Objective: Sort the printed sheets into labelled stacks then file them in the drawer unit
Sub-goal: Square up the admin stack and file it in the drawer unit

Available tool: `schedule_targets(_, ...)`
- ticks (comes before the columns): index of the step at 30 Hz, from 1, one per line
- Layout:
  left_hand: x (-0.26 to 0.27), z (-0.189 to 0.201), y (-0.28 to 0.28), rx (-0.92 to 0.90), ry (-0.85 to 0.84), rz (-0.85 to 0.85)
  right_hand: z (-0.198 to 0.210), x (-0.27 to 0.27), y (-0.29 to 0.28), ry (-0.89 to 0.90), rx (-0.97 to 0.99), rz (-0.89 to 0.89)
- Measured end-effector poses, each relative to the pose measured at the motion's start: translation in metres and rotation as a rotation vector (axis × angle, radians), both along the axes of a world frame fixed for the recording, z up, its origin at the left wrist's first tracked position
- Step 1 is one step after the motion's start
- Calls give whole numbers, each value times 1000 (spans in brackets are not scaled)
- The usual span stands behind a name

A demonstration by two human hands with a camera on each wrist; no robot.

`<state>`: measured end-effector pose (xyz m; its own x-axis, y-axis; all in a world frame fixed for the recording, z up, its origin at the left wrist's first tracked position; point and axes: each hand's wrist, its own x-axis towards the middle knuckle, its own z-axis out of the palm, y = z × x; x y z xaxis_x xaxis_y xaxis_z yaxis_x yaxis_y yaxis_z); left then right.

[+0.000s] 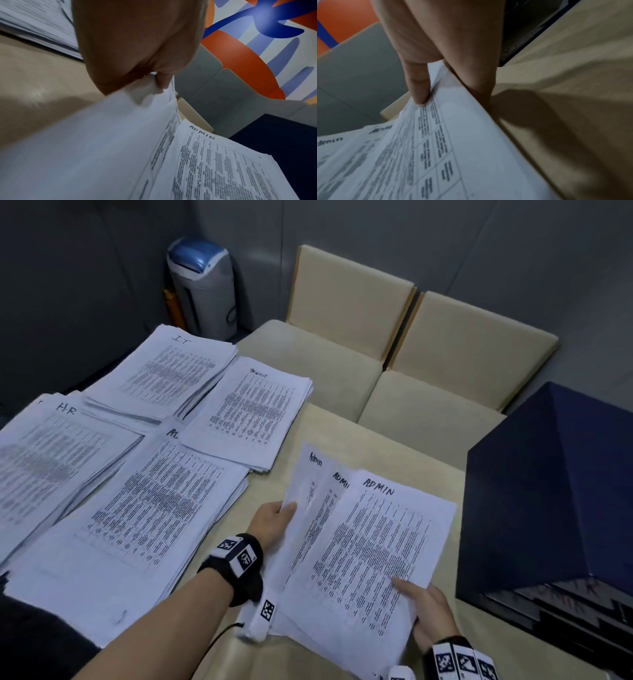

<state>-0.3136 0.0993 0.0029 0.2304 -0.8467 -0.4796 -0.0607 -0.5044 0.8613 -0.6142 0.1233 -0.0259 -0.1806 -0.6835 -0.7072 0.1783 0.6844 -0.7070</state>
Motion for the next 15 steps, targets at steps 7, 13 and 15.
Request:
schedule_targets(7, -13, -10, 10, 85, 86, -63, -17, 1, -5, 53, -45, 53)
schedule_targets(13, -52, 9, 10, 86, 91, -298, -1, 9, -30, 4, -80, 36)
schedule_targets(15, -50, 35, 4, 33, 168, -316, 22, 5, -40, -32, -146, 13)
